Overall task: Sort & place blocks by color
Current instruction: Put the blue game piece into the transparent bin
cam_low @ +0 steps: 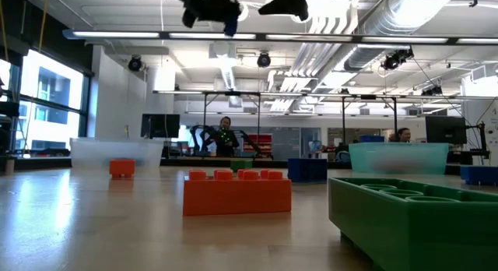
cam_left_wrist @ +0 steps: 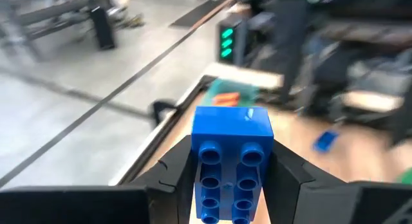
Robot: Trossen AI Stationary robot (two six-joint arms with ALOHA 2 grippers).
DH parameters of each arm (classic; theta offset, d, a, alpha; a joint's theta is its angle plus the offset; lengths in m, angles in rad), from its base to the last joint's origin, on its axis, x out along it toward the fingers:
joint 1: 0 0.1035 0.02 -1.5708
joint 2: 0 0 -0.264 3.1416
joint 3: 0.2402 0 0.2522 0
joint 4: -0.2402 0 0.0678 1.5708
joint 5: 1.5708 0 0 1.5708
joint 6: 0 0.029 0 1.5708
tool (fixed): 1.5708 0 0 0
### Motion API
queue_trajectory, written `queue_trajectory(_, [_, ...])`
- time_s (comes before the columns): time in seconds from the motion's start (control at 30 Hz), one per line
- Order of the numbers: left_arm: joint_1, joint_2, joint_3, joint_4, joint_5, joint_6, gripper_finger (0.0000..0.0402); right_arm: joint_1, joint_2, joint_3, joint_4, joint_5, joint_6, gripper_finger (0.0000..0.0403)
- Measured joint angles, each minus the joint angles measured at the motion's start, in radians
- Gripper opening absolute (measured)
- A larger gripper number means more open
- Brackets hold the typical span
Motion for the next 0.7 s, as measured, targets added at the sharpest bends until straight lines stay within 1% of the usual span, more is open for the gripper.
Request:
queue_trajectory(0.23, [0.116, -0.007, 0.000, -0.213, -0.091, 0.005, 0.0111, -0.001, 0.000, 0.000, -0.088, 0.071, 0.000, 0.0271])
queue_trajectory(0.47, [0.252, -0.007, 0.000, -0.434, -0.183, -0.094, 0.0111, -0.001, 0.000, 0.000, -0.102, 0.100, 0.000, 0.0271])
queue_trajectory(0.7, [0.393, 0.014, 0.000, -0.630, -0.182, -0.209, 0.0111, -0.019, 0.000, 0.000, -0.130, 0.098, 0.025, 0.0271])
